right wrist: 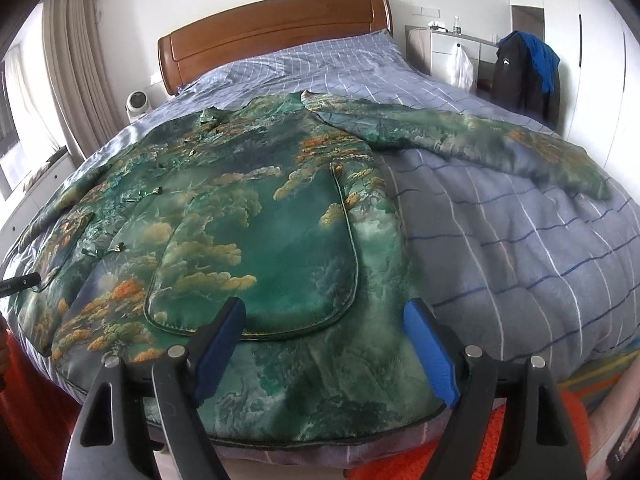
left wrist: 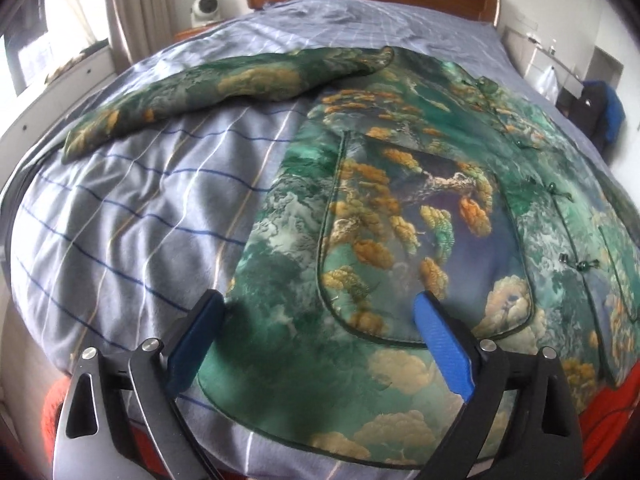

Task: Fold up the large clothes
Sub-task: 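Lay the sleeves flat on the bed and open both tools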

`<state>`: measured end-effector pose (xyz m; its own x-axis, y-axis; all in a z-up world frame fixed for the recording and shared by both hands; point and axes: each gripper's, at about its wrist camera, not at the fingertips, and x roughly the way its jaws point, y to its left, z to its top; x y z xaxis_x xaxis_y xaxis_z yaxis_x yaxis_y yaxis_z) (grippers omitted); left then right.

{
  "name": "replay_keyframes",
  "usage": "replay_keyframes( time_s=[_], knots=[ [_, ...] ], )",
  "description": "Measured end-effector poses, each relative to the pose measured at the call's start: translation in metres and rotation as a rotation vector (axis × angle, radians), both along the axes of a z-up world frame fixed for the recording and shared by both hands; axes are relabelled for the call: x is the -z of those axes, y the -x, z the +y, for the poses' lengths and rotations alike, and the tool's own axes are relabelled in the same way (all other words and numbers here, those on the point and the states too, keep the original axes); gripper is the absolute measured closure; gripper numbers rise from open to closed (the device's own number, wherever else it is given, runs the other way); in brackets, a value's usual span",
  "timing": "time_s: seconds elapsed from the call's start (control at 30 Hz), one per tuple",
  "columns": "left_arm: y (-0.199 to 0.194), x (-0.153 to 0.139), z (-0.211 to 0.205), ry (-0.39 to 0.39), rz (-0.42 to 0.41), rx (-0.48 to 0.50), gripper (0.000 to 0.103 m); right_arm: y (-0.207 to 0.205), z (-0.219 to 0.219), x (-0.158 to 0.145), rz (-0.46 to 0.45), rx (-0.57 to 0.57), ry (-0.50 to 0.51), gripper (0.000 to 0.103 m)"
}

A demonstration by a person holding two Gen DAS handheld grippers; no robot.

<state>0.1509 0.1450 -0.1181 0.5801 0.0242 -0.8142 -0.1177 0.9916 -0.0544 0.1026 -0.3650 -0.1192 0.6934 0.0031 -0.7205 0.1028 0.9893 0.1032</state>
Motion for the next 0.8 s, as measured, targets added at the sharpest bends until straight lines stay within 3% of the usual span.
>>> replay_keyframes(
  time_s=[0.5,0.7,0.8],
  knots=[
    [0.003,-0.018,-0.01,0.074,-0.041,-0.007,0.003,0.005,-0.001,-0.005,-0.033,0.008,-0.006,0.021],
    [0.004,-0.021,-0.007,0.147,-0.065,-0.04,0.003,0.009,-0.003,-0.008,-0.052,0.017,-0.009,0.018],
    [0.007,-0.022,-0.008,0.13,-0.086,-0.055,0.003,0.009,-0.004,-0.009,-0.056,0.022,-0.016,0.018]
  ],
)
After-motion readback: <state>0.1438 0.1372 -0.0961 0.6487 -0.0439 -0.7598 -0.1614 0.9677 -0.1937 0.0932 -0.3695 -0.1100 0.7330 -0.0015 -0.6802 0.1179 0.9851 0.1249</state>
